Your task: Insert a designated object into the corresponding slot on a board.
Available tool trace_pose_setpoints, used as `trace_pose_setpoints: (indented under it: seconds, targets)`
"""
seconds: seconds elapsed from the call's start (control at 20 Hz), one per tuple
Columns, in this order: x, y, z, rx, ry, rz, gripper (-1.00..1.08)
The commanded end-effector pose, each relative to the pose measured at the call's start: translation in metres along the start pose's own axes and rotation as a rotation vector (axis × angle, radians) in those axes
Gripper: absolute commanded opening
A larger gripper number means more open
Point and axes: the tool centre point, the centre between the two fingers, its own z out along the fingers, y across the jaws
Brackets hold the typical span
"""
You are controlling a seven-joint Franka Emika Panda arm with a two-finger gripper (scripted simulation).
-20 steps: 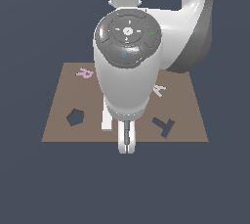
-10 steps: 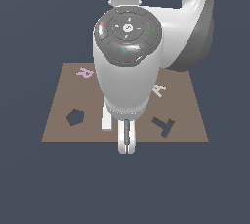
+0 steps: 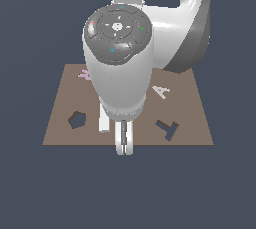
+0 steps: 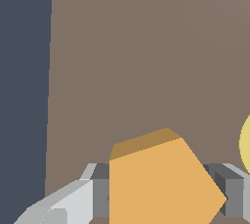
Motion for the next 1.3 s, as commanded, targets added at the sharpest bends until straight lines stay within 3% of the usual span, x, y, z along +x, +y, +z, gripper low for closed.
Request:
trace_pose_setpoints:
  seconds: [0.0, 0.8, 1.25]
  targets:
    - [0.009, 0.002, -0.001, 0.001, 0.0, -0.017, -1.0]
    - [0.11, 0.016, -0.005, 0.003, 0.0, -0.226, -1.0]
    - [0.143, 0.014, -0.007, 0.004, 0.0, -0.294, -1.0]
